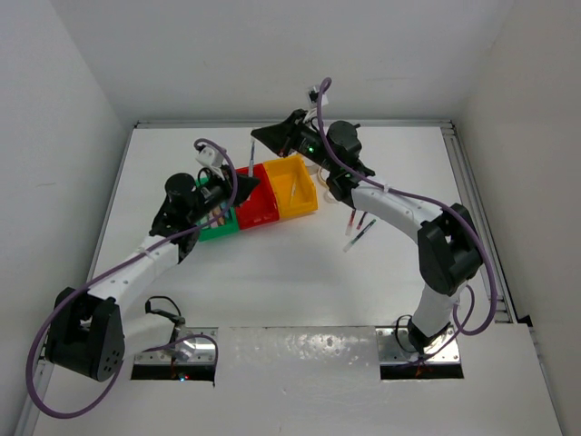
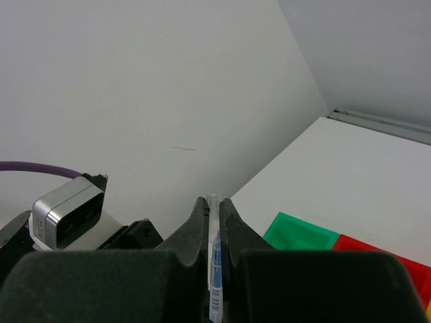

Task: Sort the stationery into containers
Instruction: Close the pen cap on the pen.

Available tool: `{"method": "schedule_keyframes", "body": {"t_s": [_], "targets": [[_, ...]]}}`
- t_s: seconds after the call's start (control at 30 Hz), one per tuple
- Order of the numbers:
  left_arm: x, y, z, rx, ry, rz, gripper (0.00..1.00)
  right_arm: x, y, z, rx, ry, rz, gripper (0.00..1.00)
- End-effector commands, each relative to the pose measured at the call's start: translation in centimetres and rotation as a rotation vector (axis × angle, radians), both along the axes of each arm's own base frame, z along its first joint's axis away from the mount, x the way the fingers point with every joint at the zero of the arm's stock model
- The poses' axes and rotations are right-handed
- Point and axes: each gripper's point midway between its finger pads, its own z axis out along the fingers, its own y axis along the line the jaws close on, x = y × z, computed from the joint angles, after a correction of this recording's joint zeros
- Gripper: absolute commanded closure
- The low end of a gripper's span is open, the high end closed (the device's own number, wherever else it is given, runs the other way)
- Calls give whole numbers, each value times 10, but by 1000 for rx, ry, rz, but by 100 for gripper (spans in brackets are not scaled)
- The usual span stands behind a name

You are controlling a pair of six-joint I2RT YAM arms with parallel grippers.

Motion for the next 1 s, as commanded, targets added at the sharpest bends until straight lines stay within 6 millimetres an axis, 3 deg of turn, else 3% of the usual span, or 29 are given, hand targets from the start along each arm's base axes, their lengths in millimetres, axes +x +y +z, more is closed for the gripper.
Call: {"method": "schedule_keyframes", "body": {"t_s": [0.0, 0.1, 0.3, 0.63, 0.8, 0.9, 0.97], "targets": [[-1, 3, 42, -17, -160, 13, 100, -21, 12, -16, -45, 35, 113, 100], [-2, 3, 44, -6, -179, 13, 100, -24, 9, -25, -41, 58, 128, 100], [-2, 3, 46, 5, -197, 8, 100, -19, -4, -20, 49, 70, 116, 100], [0, 3, 47, 4, -200, 11, 100, -28, 8, -19, 76, 54, 155, 100], [7, 6, 63, -1, -274, 42, 100, -38, 21, -51, -40, 45, 174, 100], [12, 11, 81, 13, -349, 73, 100, -43, 22, -80, -152, 20, 170, 100], [15, 14, 92, 11, -382, 88, 100, -51, 26, -110, -267, 36, 175, 100]]}}
